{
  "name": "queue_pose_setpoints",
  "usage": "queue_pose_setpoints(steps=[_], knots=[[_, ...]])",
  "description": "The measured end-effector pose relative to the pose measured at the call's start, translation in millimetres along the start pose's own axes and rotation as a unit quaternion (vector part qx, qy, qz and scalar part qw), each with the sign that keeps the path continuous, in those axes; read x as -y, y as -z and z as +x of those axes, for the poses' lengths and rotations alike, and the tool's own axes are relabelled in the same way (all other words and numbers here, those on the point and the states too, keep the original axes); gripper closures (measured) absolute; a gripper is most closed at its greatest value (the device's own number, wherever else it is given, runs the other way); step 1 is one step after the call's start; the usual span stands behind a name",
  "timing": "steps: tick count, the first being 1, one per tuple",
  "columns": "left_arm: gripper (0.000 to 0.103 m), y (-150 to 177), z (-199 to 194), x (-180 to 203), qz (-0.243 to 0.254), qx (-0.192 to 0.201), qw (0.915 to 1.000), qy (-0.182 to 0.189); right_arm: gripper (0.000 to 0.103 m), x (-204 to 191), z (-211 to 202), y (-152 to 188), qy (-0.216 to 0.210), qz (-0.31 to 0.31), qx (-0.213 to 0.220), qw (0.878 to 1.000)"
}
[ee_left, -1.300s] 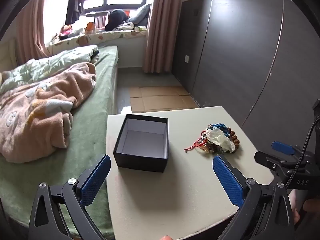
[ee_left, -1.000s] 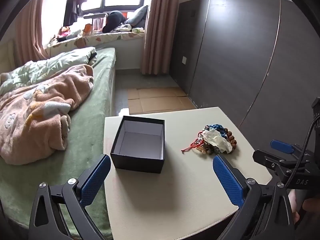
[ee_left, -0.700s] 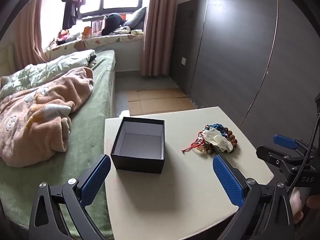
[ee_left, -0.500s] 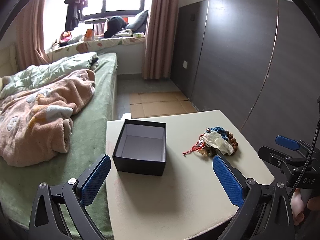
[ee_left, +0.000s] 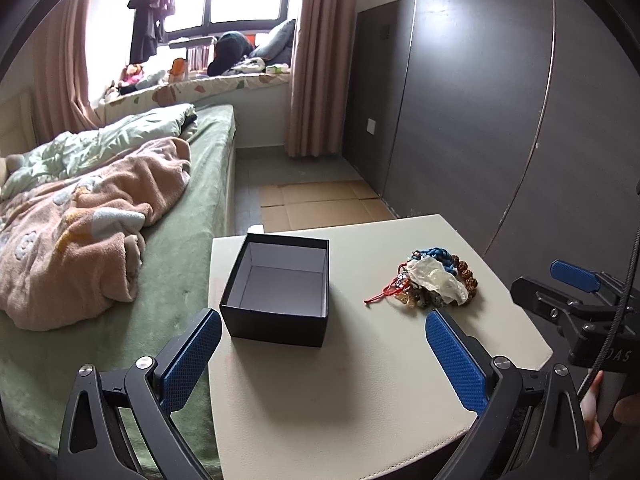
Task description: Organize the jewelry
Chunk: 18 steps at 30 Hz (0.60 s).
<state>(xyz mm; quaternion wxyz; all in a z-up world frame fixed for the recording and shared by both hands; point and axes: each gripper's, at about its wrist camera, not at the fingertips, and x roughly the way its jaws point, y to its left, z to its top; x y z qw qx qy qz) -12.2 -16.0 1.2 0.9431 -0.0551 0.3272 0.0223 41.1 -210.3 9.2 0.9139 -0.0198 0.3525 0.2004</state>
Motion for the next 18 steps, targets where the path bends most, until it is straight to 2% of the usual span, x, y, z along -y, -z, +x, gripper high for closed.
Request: queue_pose_setpoints(steps=[8, 18], knots=[[0.001, -1.7, 0.5, -1.6, -0.004, 0.01, 0.9999, -0.012, 0.001, 4.1, -2.1, -2.1, 0.008, 0.002, 0.013, 1.0], [0.001, -1.0, 1.6, 0.3, -0.002, 0.005, 1.0, -0.002, 0.001, 2.4, -1.5, -4.4, 0.007, -0.005, 0.011, 1.0]])
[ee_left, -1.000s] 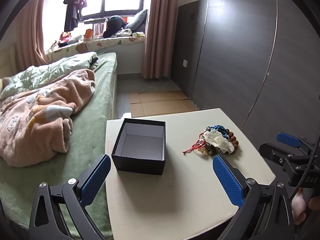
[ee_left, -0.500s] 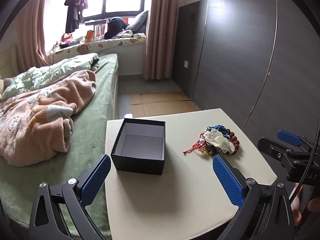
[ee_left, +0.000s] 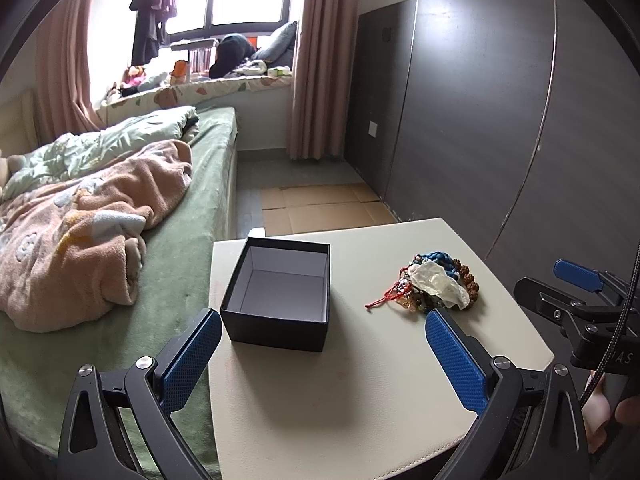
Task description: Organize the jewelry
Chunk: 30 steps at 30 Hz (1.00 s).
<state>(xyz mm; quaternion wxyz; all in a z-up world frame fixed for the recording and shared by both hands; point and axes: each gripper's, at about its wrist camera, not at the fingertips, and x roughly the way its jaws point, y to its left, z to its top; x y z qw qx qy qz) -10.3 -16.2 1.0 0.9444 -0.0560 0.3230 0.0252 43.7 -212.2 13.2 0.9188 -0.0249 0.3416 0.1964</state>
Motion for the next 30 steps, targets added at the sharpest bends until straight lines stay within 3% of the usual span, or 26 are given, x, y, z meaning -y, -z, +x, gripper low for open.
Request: queue_pose_setpoints(steps=[20, 30], knots=[[0.001, -1, 2, 0, -0.006, -0.001, 1.0, 0.0, 0.001, -3, 4, 2, -0.003, -0.002, -0.017, 1.0], [0.001, -11, 10, 10, -0.019, 0.003, 0.9998, 0.007, 0.001, 19, 6, -3, 0.004, 0.034, -0.019, 0.999]])
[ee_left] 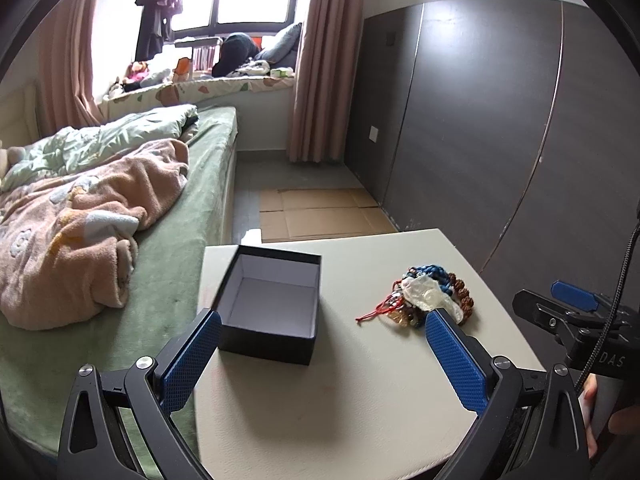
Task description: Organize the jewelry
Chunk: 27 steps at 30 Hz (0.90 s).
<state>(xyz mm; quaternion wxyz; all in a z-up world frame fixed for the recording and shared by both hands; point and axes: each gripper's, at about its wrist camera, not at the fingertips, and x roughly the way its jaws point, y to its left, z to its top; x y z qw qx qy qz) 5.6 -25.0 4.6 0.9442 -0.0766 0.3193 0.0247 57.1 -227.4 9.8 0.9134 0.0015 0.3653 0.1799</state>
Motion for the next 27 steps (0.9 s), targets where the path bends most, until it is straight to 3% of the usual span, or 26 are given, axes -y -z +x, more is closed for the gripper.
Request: queue_pose_setpoints(steps=[18, 27], knots=[[0.001, -17, 64, 27, -0.039, -0.043, 0.9966, 0.059, 0.001, 57, 42, -24, -0.013, 0.134, -0.04, 0.99], [0.017, -11, 102, 45, -0.065, -0.09, 0.9896, 0.092, 0.001, 86, 69, -22, -0.01, 0.216, -0.077, 0.973]])
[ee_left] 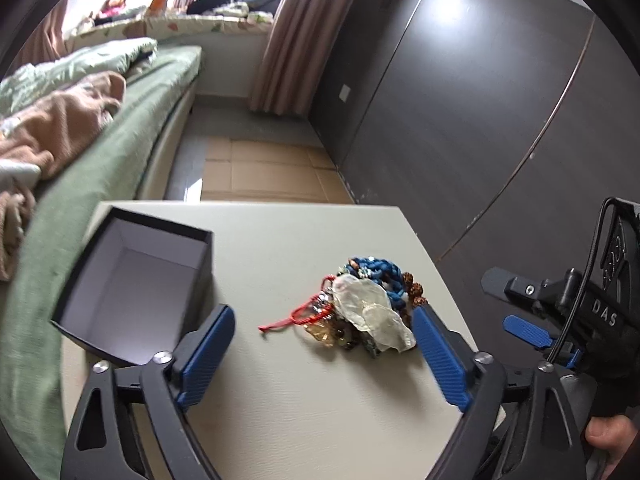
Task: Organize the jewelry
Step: 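Close the left gripper on the white plastic bag in the pile, then lift the white bag with the left gripper while the right gripper grasps the blue cord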
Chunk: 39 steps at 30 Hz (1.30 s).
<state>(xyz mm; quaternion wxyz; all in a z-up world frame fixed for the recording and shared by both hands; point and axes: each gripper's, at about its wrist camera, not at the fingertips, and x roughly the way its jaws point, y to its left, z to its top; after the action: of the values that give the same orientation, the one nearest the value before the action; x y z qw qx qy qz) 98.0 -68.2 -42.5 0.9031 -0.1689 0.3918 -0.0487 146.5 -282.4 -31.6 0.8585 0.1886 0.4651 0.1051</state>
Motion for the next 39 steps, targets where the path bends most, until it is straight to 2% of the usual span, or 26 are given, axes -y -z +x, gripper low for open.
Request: queue_pose_setpoints(steps=[9, 12, 13, 15, 18, 19, 20, 22, 25, 32, 39], knots=[[0.02, 4, 34, 11, 0.0, -0.029, 0.9995, 0.015, 0.003, 12, 17, -9, -0.016, 0.044, -0.011, 0.999], [0.022, 4, 50, 15, 0.009, -0.038, 0.9991, 0.016, 0.012, 15, 25, -11, -0.023, 0.056, -0.018, 0.998], [0.025, 5, 56, 17, 0.014, -0.04, 0.999, 0.016, 0.017, 15, 29, -11, -0.027, 0.06, -0.023, 0.998], [0.028, 5, 63, 19, 0.021, -0.046, 0.9986, 0.013, 0.019, 18, 36, -12, -0.034, 0.07, -0.033, 0.996], [0.042, 8, 74, 21, 0.031, -0.05, 0.9982, 0.014, 0.023, 20, 47, -12, -0.041, 0.082, -0.045, 0.995], [0.056, 9, 77, 23, 0.036, -0.053, 0.9978, 0.013, 0.023, 20, 49, -12, -0.043, 0.085, -0.049, 0.994], [0.076, 10, 82, 24, 0.042, -0.058, 0.9974, 0.012, 0.023, 21, 52, -13, -0.046, 0.089, -0.051, 0.994], [0.096, 10, 87, 24, 0.047, -0.069, 0.9964, 0.008, 0.023, 21, 56, -14, -0.049, 0.095, -0.055, 0.993], [0.101, 6, 80, 19, 0.037, -0.055, 0.9977, 0.018, 0.023, 19, 62, -14, -0.049, 0.094, -0.058, 0.993], [0.101, -13, 57, 7, 0.024, -0.024, 0.9986, 0.041, 0.042, 12, 74, -16, -0.06, 0.083, -0.07, 0.992], [0.101, -28, 44, -7, 0.012, -0.003, 0.9984, 0.055, 0.05, 1, 91, -18, -0.046, 0.066, -0.078, 0.994]])
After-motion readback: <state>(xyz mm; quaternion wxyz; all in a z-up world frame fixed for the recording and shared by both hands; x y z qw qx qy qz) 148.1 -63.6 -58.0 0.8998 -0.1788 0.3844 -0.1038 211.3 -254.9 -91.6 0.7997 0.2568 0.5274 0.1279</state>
